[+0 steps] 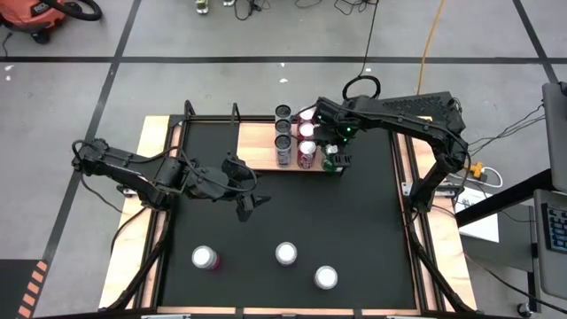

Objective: Place canned beverage on shelf
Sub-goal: Put the middle pink soda can on the shelf

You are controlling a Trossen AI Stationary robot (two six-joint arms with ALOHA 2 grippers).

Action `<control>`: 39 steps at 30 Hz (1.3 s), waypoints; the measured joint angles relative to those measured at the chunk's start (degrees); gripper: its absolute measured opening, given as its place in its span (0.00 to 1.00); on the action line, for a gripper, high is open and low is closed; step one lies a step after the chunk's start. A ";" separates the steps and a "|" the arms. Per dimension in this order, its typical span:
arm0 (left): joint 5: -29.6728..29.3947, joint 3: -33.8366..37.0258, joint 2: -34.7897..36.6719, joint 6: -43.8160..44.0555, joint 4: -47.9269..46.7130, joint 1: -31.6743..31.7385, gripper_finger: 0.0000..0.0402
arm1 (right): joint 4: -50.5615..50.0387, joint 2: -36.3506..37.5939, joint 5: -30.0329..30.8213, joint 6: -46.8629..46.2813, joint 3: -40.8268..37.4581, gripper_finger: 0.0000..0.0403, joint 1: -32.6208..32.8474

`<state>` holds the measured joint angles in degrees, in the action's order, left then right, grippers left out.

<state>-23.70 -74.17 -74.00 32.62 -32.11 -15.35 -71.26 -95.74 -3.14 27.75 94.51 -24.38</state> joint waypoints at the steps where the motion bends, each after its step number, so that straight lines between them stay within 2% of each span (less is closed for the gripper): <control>1: 0.00 0.00 0.00 0.00 -0.01 0.00 0.93 | -0.96 0.00 -0.02 0.00 0.94 0.83 0.00; 5: 0.00 0.00 0.00 0.00 -0.01 0.01 0.93 | -5.55 0.00 -0.21 -2.70 5.54 0.83 0.10; 9: 0.00 0.00 0.00 0.00 -0.01 0.02 0.93 | -11.43 0.00 -6.29 -10.05 10.25 0.83 0.44; 12: 0.00 0.00 0.00 0.00 -0.01 0.01 0.93 | -13.49 0.98 -8.90 -15.77 10.97 0.81 2.03; 15: 0.00 0.00 0.00 -0.32 -0.04 0.02 0.93 | -12.05 3.62 -8.63 -20.41 8.89 0.78 4.79; 22: 0.00 0.00 0.00 -0.52 -0.23 0.01 0.93 | -4.01 9.73 -1.41 -29.05 0.77 0.67 11.65; 28: 0.00 0.00 0.00 -1.97 -0.34 0.04 0.93 | 1.73 10.60 -1.11 -33.25 -8.55 0.52 14.66; 33: 0.77 0.00 0.00 -1.86 -0.36 0.04 0.93 | 6.34 10.64 -0.80 -34.14 -14.53 0.40 15.89; 39: 1.05 0.00 0.00 -1.53 -0.36 0.00 0.93 | 9.30 10.67 6.04 -33.05 -16.64 0.30 15.85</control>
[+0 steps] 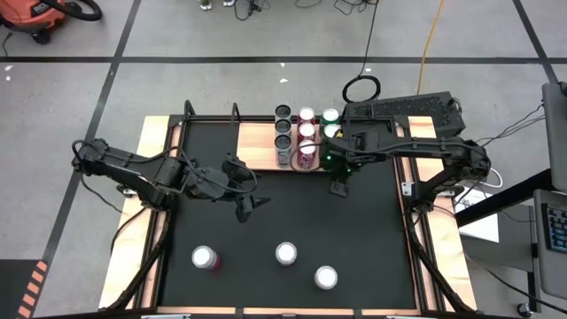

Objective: Place canned beverage on shelf
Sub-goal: Put the middle pink soda can on the shelf

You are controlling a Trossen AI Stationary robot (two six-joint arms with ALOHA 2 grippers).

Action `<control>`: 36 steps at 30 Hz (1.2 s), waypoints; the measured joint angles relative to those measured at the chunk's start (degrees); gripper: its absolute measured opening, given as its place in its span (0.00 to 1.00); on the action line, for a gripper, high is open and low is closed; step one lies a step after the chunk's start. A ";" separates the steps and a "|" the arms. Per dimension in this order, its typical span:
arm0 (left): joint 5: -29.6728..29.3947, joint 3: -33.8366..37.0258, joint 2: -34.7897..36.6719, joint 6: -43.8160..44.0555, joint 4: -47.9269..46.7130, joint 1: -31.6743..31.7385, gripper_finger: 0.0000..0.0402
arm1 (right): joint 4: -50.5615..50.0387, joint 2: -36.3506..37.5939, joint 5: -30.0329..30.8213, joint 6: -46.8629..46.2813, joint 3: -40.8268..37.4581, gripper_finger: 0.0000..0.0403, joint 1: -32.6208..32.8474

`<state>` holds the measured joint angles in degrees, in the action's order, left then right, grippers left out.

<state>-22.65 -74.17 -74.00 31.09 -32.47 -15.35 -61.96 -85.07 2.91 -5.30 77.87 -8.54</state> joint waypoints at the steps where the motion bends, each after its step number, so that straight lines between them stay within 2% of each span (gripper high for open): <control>1: 0.02 0.00 0.00 0.03 0.00 0.00 0.93 | 1.07 0.00 0.45 0.34 -0.05 0.29 0.00; 5: 0.04 0.00 0.00 0.13 0.00 0.00 0.93 | 3.66 0.00 0.59 1.47 -0.05 0.25 -0.09; 27: -0.04 0.00 0.00 0.07 0.00 0.00 0.93 | 3.56 -0.53 1.99 7.86 -0.10 0.13 -2.38; 36: -0.07 0.00 0.00 0.06 -0.04 0.00 0.93 | 4.05 -1.84 3.10 9.08 -0.12 0.11 -2.68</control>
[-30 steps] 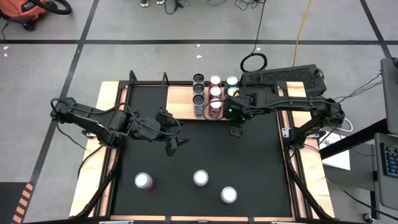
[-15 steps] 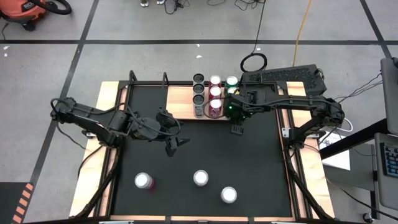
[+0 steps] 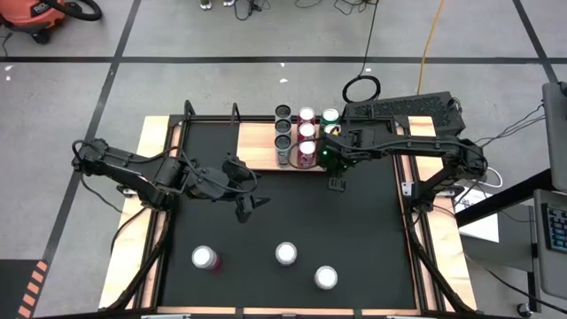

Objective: Place canned beverage on shelf
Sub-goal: Put the middle pink soda can on the shelf

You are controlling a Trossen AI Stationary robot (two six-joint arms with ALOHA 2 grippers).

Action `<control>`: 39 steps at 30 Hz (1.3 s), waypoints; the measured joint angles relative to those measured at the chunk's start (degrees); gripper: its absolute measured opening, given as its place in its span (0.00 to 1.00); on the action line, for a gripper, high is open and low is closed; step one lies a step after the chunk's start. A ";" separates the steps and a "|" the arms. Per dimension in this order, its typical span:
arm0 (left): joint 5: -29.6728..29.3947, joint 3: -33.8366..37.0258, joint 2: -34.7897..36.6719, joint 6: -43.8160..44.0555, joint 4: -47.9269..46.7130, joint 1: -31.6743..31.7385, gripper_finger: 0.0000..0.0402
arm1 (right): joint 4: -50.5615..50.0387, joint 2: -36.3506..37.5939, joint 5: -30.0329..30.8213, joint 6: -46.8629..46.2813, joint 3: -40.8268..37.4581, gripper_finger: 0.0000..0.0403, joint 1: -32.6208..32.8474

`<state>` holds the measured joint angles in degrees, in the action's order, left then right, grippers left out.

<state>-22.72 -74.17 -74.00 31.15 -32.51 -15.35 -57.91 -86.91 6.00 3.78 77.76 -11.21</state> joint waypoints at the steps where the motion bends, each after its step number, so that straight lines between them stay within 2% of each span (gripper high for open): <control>1: 0.00 0.00 0.00 0.00 0.00 0.00 0.93 | -0.11 0.00 0.00 -0.01 0.00 0.11 -0.01; 9: -0.02 0.00 0.00 0.02 -0.13 0.00 0.93 | -4.48 1.25 0.08 -0.02 1.46 0.11 0.01; 39: -0.07 0.00 -0.02 -0.37 -1.01 0.00 0.93 | -3.44 0.55 3.51 6.94 1.49 0.11 -0.47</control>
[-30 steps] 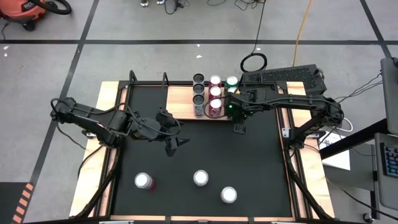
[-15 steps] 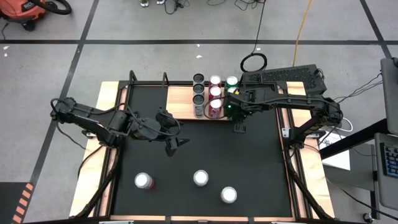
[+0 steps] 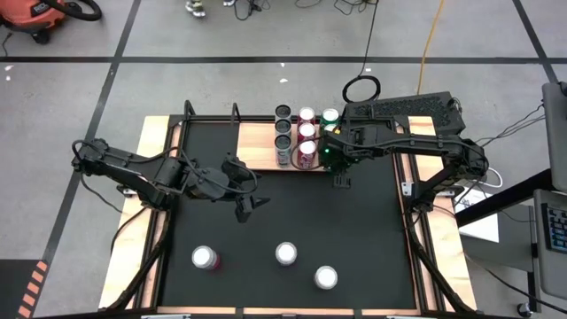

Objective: Place canned beverage on shelf
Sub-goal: Put the middle pink soda can on the shelf

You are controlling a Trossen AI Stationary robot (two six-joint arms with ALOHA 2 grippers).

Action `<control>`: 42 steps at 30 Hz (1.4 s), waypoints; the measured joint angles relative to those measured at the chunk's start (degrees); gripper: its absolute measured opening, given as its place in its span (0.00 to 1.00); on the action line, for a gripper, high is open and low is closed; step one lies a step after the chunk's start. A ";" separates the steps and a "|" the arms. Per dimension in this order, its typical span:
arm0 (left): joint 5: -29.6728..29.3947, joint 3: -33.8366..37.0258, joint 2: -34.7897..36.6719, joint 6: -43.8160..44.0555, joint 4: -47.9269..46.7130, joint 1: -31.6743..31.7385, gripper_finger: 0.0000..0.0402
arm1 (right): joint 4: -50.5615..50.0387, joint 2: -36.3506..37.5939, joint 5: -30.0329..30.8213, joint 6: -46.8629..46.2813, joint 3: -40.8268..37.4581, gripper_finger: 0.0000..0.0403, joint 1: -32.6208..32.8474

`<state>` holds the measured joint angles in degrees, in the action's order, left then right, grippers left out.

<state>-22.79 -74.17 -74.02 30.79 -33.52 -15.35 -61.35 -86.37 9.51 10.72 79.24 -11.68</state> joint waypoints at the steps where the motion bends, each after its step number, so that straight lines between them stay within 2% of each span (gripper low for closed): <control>1: 0.00 0.00 0.02 0.02 0.00 0.00 0.93 | 0.09 0.00 0.69 0.08 0.00 0.11 0.02; 26: -0.02 0.00 0.00 0.42 0.02 0.00 0.93 | -0.05 0.58 1.25 0.84 0.08 0.11 -0.62; 35: -0.30 0.00 0.00 0.25 -0.03 0.17 0.93 | -4.24 5.12 1.01 -8.48 5.91 0.11 0.82; 42: -0.26 0.00 0.00 1.89 -0.11 0.84 0.93 | -13.08 10.22 2.59 -25.45 7.43 0.11 0.90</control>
<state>-23.05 -74.17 -74.02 32.68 -33.63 -14.52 -74.43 -76.15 12.11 -14.73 86.67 -10.79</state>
